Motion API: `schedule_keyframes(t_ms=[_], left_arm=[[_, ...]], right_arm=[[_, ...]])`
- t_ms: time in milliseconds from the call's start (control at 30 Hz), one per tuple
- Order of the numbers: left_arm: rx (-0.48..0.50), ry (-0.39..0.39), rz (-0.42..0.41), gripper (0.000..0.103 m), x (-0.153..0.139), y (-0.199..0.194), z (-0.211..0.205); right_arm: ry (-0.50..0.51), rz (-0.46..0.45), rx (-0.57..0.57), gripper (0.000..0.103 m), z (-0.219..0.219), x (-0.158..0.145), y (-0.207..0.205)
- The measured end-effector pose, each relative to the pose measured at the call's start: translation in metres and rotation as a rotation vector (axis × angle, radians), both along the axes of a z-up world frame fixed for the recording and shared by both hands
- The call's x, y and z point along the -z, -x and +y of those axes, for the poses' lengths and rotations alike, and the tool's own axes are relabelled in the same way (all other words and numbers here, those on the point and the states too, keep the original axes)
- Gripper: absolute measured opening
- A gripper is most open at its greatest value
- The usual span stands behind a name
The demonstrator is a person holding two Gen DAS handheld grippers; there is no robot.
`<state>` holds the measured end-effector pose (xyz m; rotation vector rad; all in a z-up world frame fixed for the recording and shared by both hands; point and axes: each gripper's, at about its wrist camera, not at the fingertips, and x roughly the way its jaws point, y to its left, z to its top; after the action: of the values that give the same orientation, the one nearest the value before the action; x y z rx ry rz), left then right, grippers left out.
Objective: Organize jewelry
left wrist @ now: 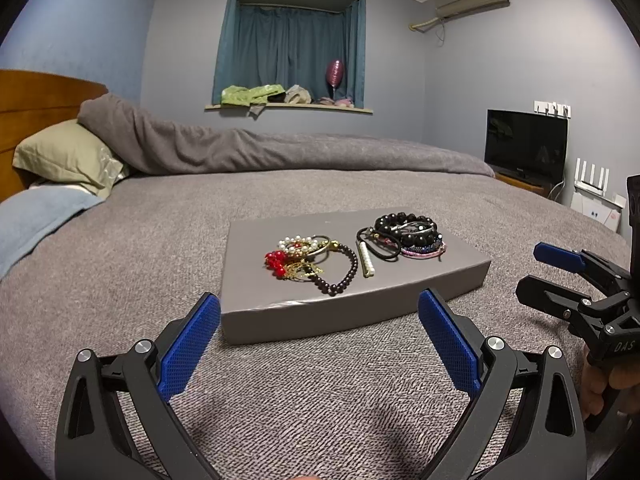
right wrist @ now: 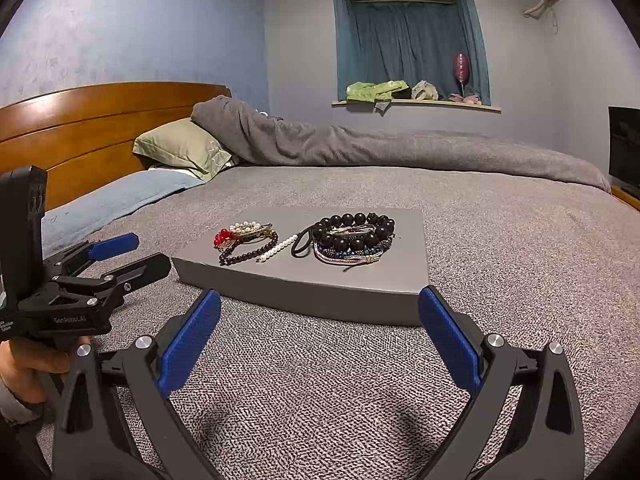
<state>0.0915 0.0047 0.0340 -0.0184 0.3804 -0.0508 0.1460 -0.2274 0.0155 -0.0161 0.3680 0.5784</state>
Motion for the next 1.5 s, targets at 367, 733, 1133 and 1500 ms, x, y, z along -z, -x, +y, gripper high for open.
schedule_keyframes(t_ms=[367, 733, 1133, 1500], left_arm=[[0.0, 0.0, 0.0, 0.098, 0.0002, 0.0, -0.0002], [0.0, 0.001, -0.003, 0.098, -0.0003, 0.0003, 0.0002], [0.001, 0.001, 0.001, 0.098, -0.0005, -0.0005, -0.0002], [0.002, 0.0, 0.001, 0.098, -0.0009, -0.0003, -0.0006]], right_arm=[[-0.001, 0.0, 0.0, 0.097, 0.0002, 0.0, 0.0], [0.002, 0.0, -0.002, 0.097, 0.0006, 0.0006, 0.0002], [0.006, 0.008, -0.003, 0.098, 0.0023, 0.0016, -0.0025], [0.006, 0.005, -0.004, 0.097, 0.0021, 0.0017, -0.0019]])
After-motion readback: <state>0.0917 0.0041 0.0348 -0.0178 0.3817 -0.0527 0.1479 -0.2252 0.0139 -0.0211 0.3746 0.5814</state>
